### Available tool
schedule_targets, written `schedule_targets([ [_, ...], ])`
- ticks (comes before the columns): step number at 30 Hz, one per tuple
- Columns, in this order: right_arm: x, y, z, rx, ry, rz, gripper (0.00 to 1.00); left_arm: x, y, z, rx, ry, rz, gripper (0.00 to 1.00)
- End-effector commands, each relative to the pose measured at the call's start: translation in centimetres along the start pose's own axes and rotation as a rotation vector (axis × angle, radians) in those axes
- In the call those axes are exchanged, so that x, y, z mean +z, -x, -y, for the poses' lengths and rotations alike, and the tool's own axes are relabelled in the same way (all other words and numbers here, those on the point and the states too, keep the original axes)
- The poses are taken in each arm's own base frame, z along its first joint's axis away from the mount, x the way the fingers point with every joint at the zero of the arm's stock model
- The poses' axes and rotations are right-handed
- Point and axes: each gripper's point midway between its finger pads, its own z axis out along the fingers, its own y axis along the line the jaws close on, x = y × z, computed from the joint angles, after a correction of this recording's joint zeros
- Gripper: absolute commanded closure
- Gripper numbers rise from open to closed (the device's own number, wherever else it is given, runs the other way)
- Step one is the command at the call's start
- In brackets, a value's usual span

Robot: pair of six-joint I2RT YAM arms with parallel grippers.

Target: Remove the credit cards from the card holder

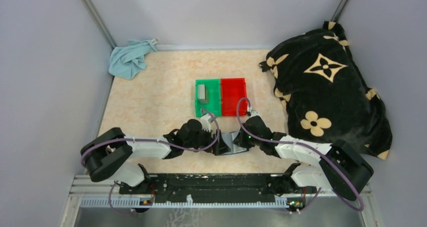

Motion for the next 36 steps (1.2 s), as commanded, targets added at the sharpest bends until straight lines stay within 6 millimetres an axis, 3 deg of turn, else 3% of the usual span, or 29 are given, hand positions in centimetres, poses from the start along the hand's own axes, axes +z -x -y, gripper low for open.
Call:
schedule_targets([
  [1,0.0,0.1,-0.6,0.005,0.029,0.018,1.0,0.8,0.4,1.0,-0.008,-0.055,0.0,0.03],
  [8,-0.1,-0.2,-0.3,0.006,0.031,0.015,1.0,0.9,0.4,1.6,-0.029,-0.094,0.01,0.03],
  [29,0.0,-0.9,-0.4,0.026,0.057,0.002,1.0,1.3,3.7,5.5,-0.025,-0.22,0.075,0.02],
  [36,-0.1,-0.9,-0.5,0.026,0.061,0.003,1.0,1.8,4.0,5.6,-0.018,-0.217,0.07,0.02],
])
